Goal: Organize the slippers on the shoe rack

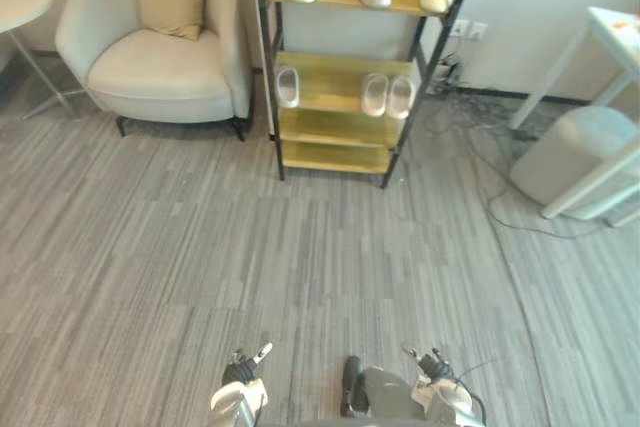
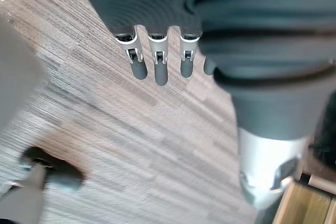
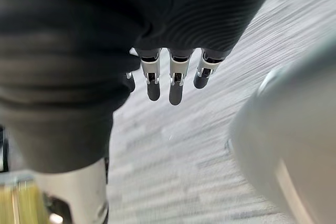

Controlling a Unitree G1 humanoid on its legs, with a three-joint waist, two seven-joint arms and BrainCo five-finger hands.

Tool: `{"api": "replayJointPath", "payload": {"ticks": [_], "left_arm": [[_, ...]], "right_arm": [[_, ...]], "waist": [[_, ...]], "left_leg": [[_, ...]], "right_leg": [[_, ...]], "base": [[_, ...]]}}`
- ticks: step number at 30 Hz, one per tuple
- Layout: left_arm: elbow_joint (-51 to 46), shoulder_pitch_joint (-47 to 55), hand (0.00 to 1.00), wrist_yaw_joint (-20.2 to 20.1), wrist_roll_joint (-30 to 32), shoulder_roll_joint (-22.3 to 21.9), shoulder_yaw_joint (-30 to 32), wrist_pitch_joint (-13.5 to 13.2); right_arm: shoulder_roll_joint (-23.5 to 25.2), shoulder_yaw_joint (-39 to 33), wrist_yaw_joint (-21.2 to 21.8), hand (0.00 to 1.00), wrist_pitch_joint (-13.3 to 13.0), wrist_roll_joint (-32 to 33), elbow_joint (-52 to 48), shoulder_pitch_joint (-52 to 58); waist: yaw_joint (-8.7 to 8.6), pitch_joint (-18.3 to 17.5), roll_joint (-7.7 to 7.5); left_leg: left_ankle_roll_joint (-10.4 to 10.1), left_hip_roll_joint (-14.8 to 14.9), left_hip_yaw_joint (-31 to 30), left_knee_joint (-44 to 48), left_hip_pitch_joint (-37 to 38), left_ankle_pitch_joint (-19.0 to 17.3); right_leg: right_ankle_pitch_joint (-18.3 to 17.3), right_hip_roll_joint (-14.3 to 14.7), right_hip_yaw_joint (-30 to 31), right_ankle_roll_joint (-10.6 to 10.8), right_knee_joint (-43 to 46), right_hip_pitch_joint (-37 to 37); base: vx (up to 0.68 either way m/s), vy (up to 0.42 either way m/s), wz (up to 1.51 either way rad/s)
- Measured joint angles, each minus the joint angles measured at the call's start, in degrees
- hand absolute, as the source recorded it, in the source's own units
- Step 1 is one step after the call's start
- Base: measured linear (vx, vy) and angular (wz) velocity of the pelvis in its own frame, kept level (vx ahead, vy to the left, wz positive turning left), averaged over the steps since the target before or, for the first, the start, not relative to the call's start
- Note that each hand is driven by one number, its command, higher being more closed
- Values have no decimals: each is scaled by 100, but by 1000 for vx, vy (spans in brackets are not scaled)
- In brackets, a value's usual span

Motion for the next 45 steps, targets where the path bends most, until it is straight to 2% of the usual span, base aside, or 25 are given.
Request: {"api": "replayJointPath", "payload": {"ticks": [4, 7, 9, 10, 11, 12, 13, 14, 16, 18, 19, 23, 24, 25, 28, 29, 31, 34, 35, 36, 38, 40, 41, 42, 45], "left_arm": [[-267, 22, 0, -27, -85, 43, -95, -62], [-341, 29, 0, -30, -85, 3, -100, -126], [-346, 63, 0, -32, -83, -6, -102, -132], [-340, 148, 0, -37, -82, 16, -100, -136], [-337, 263, 0, -42, -78, 78, -93, -135], [-335, 358, 0, -48, -95, 143, -39, -128], [-333, 355, 0, -47, -85, 151, -39, -129], [-309, 334, 0, -67, -86, 186, -42, -127], [-74, 186, 0, -116, -74, 260, -60, -92], [-16, 126, 0, -135, -73, 259, -162, -89], [-9, 94, 0, -141, -73, 251, -165, -87], [29, -68, 0, -154, -78, 114, -277, -99], [58, -70, 0, -153, -71, 105, -269, -100], [62, -69, 0, -152, -71, 107, -265, -100], [80, -7, 0, -148, -67, 98, -142, -102], [106, 31, 0, -147, -63, 27, -68, -104], [94, 50, 0, -155, -45, -44, 117, -100], [82, 14, 0, -159, -5, -77, 232, -79], [49, 23, 0, -163, -3, -8, 158, -79], [-60, 40, 0, -167, -4, 29, 62, -84], [-190, 47, 0, -166, -7, 52, -39, -104], [-215, 42, 0, -164, -7, 38, -151, -109], [-202, 62, 0, -162, -8, 8, -197, -111], [-154, 53, 0, -170, -5, 63, -316, -112], [-101, 31, 0, -172, 0, 193, -325, -112]], "right_arm": [[93, -26, -7, 0, 1, 123, 15, -21], [95, -50, -24, 0, 30, 119, 16, -11], [95, -41, -22, 0, 46, 116, 23, -12], [112, -29, -13, 0, 48, 114, 35, -6], [110, 12, 6, 0, 55, 110, 134, -20], [115, 27, 16, 0, 76, 104, 132, 62], [113, 14, 12, 0, 64, 103, 127, 66], [112, 10, 17, 0, 63, 102, 130, 83], [56, -40, 59, 0, 76, 67, 137, 236], [73, -92, 51, 0, 38, -66, -101, 355], [72, -103, 60, 0, 30, -83, -99, 356], [69, -379, 95, 0, -17, -109, -93, 282], [70, -406, 95, 0, -17, -109, -83, 238], [72, -419, 95, 0, -15, -109, -79, 217], [72, -435, 94, 0, -9, -110, -44, 173], [61, -412, 97, 0, -9, -113, 4, 131], [45, -339, 100, 0, -19, -116, 86, 48], [-94, -65, 104, 0, 0, -105, 129, -14], [-64, -27, 80, 0, 7, -94, 148, 0], [15, -35, 58, 0, 10, -91, 152, 4], [75, -35, 41, 0, 9, -83, 147, 9], [90, -34, 39, 0, 16, -47, 143, 22], [77, -32, 32, 0, 19, -49, 125, 64], [77, -31, 24, 0, 55, -72, 152, 72], [92, 9, 39, 0, 85, -115, 151, 189]], "waist": [[148, 39, -178], [216, 37, -148], [285, 14, -147], [317, -13, -144], [322, -115, -200], [397, -251, -420], [414, -260, -436], [422, -248, -480], [371, -205, -506], [217, -168, -395], [179, -171, -402], [147, -137, -424], [122, -142, -427], [111, -140, -434], [44, -153, -431], [-3, -231, -304], [-11, -213, -150], [23, -12, 55], [41, 10, 63], [79, 65, -61], [145, 106, -157], [166, 73, -97], [172, 29, -36], [186, -34, -46], [181, -147, -320]], "left_leg": [[-94, 29, 456, -261, -996, -383], [49, -219, 842, -2148, -1432, -342], [185, -428, 900, -3356, -1489, 229], [301, -467, 904, -3454, -1459, 690], [485, -579, 979, -3390, -1405, 877], [614, -722, 1229, -3319, -1355, 587], [626, -740, 1250, -3313, -1323, 542], [685, -797, 1309, -3309, -1181, 408], [789, -974, 1265, -3365, -514, 28], [795, -1055, 1009, -3699, 262, -103], [798, -1056, 967, -3807, 410, -107], [673, -926, 642, -4523, 1350, -192], [587, -863, 582, -4686, 1538, -259], [555, -849, 553, -4724, 1579, -283], [241, -716, 275, -4772, 1934, -505], [212, -503, 126, -4646, 1971, -521], [194, -356, 34, -3725, 1582, -505], [80, -28, 128, -482, 285, 124], [41, 77, 231, 18, -24, -50], [-58, 129, 359, -53, -322, -244], [-142, 182, 474, -716, -651, -383], [-170, 159, 357, -1743, -798, -361], [-162, 93, 157, -2517, -769, -207], [-168, -68, 38, -3080, -589, 252], [-35, -322, 277, -3273, -458, 238]], "right_leg": [[-139, 7, 240, 24, -663, 906], [-290, -121, 391, 176, -1007, 1408], [-550, -250, 513, 343, -1050, 1556], [-727, -298, 618, 421, -1003, 1666], [-900, -418, 722, 495, -963, 1737], [-999, -660, 901, 577, -466, 1573], [-987, -683, 917, 603, -305, 1500], [-967, -775, 947, 780, 376, 1286], [-674, -884, 1106, 1283, 2900, 428], [-724, -919, 766, 1198, 3852, -138], [-745, -937, 656, 1160, 3846, -256], [-803, -921, -180, 814, 2181, -888], [-501, -818, -185, 715, 1312, -985], [-387, -792, -168, 693, 1042, -1022], [787, -615, 5, 336, 180, -997], [719, -492, -125, 257, 244, -903], [484, -310, -293, 117, 207, -693], [278, 10, -229, -13, -314, 183], [233, 70, -158, -73, -486, 540], [227, 51, -52, -82, -689, 906], [187, -3, 86, -11, -876, 1124], [100, -20, 183, 133, -937, 1240], [39, -27, 244, 218, -927, 1263], [-91, -125, 400, 394, -831, 1298], [-192, -454, 481, 563, -791, 1325]], "base": [[389, -89, -25], [459, 93, -19], [363, 165, -27], [456, 238, -37], [624, 267, -54], [575, 211, -41], [564, 218, -33], [524, 243, -11], [563, 236, 5], [526, 130, 47], [446, 78, 63], [423, -6, 49], [415, -31, 33], [360, -60, 36], [600, -200, 46], [600, -254, 44], [566, -265, 25], [507, -183, -12], [461, -125, -39], [359, -107, -34], [265, -32, -45], [225, 88, -36], [227, 191, -29], [232, 197, -28], [239, 182, -11]]}}
